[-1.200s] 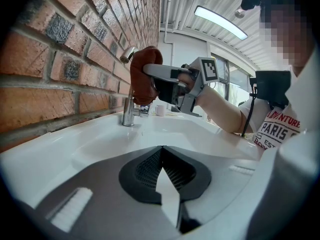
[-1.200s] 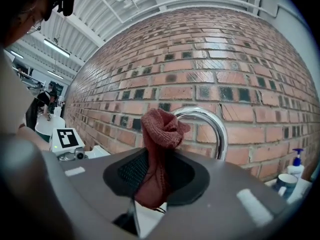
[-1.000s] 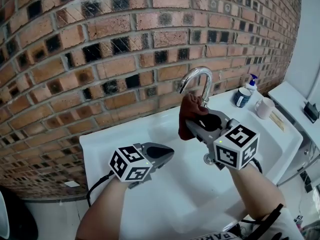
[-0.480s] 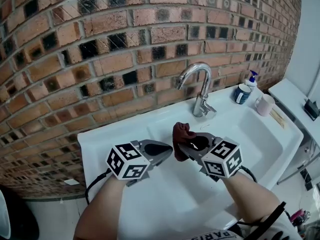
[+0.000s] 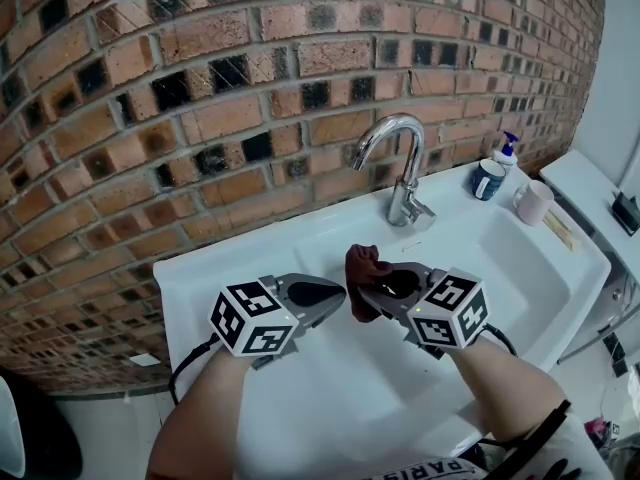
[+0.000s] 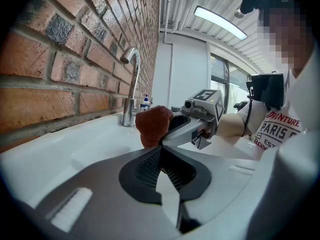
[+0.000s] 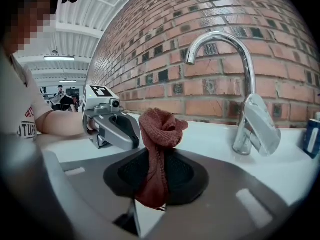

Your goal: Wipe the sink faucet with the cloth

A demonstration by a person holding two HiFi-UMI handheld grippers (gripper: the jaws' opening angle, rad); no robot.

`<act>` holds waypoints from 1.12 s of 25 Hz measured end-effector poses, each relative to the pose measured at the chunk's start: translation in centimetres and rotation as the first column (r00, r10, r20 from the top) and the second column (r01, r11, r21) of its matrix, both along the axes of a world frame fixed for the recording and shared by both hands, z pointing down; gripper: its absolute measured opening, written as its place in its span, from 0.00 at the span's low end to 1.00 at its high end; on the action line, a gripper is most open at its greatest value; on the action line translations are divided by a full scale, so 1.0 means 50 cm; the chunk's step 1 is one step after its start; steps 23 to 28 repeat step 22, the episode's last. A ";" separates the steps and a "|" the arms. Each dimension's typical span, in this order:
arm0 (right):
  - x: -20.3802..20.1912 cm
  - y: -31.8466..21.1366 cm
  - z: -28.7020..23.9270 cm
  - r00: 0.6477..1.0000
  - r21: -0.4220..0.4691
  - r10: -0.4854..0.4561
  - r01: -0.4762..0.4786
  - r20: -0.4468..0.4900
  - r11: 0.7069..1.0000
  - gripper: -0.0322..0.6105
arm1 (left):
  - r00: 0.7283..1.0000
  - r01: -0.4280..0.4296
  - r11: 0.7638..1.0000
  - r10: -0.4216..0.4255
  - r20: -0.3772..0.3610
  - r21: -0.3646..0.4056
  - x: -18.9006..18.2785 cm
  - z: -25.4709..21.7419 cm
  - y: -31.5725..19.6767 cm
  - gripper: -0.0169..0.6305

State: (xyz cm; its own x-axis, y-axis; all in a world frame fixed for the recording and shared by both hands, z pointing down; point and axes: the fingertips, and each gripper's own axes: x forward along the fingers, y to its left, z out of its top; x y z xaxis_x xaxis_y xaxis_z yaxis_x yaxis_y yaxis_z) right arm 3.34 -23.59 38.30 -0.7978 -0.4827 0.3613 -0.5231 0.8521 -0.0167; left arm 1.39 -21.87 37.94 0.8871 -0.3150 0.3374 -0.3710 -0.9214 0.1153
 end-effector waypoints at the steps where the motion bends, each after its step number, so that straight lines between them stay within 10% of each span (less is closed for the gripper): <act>1: -0.002 0.002 0.003 1.000 -0.002 -0.006 0.006 -0.002 1.000 0.18 | 1.000 0.000 1.000 0.000 -0.001 0.000 0.000 0.000 0.000 0.04; 28: -0.004 0.003 0.007 1.000 -0.010 -0.016 0.016 -0.003 1.000 0.18 | 1.000 0.000 1.000 0.000 -0.001 -0.002 0.000 0.000 0.001 0.04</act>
